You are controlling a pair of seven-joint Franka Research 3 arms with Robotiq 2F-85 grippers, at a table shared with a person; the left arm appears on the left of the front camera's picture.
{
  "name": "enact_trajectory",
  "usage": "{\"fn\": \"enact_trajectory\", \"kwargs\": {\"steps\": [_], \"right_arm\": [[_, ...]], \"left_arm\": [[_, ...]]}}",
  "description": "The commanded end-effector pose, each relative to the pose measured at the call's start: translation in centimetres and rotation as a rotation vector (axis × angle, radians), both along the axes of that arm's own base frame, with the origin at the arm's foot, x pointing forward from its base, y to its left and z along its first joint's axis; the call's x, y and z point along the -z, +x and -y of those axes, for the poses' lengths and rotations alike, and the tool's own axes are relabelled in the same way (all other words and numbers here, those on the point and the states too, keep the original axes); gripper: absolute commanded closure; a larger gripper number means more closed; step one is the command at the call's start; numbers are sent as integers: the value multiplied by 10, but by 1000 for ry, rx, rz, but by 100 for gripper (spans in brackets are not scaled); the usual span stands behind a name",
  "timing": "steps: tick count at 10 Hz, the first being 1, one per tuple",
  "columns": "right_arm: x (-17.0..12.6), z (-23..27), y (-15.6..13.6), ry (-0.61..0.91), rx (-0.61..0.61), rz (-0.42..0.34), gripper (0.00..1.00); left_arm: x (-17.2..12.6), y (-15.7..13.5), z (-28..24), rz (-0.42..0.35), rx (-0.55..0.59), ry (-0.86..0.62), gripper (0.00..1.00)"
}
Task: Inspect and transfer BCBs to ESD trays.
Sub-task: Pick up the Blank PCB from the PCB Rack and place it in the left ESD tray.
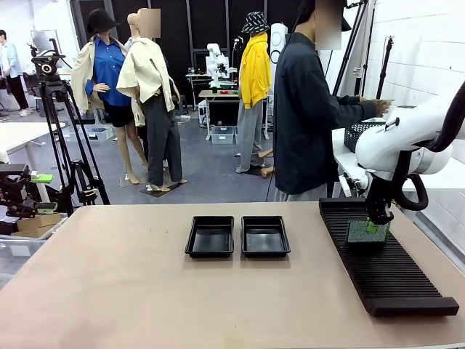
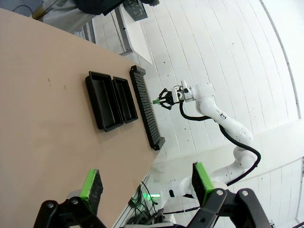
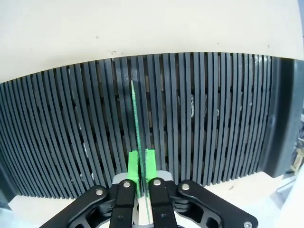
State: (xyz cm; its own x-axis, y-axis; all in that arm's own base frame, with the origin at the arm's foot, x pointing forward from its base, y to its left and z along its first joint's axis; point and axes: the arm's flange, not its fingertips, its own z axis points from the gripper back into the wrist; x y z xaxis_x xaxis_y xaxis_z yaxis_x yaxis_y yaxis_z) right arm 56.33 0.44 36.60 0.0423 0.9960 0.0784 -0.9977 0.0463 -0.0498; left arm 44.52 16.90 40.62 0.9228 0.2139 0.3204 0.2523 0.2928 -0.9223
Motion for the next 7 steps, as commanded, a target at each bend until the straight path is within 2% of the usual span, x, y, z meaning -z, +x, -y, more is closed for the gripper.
{"fn": "enact_trajectory", "kwargs": {"steps": [1, 7], "right_arm": [[-1, 1, 7, -14, -21, -29, 100], [-2, 4, 12, -9, -31, -47, 100]], "left_arm": [[-2, 0, -1, -13, -13, 1, 0], [-2, 0, -1, -13, -13, 1, 0]]}}
